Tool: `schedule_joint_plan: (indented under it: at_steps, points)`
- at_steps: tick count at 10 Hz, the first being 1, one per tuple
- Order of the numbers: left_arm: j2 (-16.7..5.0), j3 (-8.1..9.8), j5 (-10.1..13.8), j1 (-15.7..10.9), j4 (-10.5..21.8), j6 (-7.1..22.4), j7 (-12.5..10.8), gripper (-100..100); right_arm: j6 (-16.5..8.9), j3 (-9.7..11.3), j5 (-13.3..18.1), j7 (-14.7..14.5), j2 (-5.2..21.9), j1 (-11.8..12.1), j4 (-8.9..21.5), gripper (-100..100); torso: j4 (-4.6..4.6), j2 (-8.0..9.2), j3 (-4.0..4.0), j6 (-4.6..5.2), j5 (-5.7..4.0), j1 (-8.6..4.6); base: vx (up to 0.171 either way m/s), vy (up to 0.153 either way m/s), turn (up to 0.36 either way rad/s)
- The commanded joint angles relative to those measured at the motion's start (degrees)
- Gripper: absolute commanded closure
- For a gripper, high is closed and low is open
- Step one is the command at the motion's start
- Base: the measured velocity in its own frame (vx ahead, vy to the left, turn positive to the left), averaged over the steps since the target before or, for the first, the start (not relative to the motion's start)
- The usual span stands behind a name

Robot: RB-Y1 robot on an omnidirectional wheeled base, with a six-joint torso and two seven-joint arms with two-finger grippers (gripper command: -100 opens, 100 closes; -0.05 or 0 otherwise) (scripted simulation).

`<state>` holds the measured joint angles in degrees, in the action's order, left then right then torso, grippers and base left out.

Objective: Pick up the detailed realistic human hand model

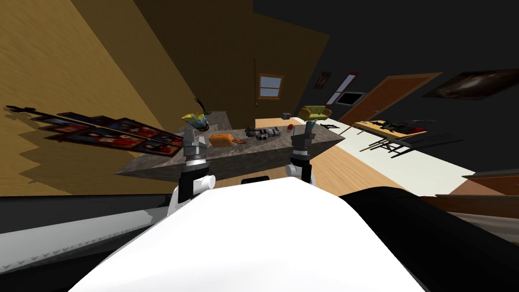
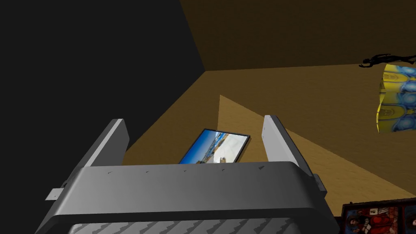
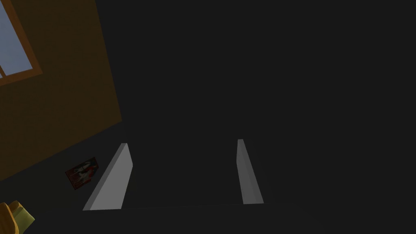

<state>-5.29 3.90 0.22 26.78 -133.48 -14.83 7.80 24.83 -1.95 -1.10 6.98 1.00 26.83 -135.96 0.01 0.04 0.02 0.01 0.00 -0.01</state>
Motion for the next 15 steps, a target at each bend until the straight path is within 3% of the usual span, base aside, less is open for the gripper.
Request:
schedule_joint_plan:
  at_steps: [1, 6, 15]
  points:
    - [-2.36, 0.77, 0.68, -0.29, 0.35, 2.86, -0.42, -100, 0.0, 0.0, 0.0, 0.0, 0.0, 0.0, 0.0, 0, 0.0, 0.0, 0.0, 0.0, 0.0, 0.0, -0.02, -0.006, -0.03]
    - [-5.57, 2.39, 2.09, -2.19, 1.35, 9.82, -0.98, -100, 0.0, 0.0, 0.0, 0.0, 0.0, 0.0, 0.0, 0, 0.0, 0.01, 0.01, -0.01, 0.0, 0.01, -0.018, -0.003, -0.022]
    - [-8.26, 4.94, 4.37, -5.09, 2.94, 21.95, -1.83, -100, 0.0, 0.0, 0.0, 0.0, 0.0, 0.0, 0.0, 0, 0.0, 0.01, 0.01, -0.01, 0.0, 0.0, -0.016, -0.002, -0.024]
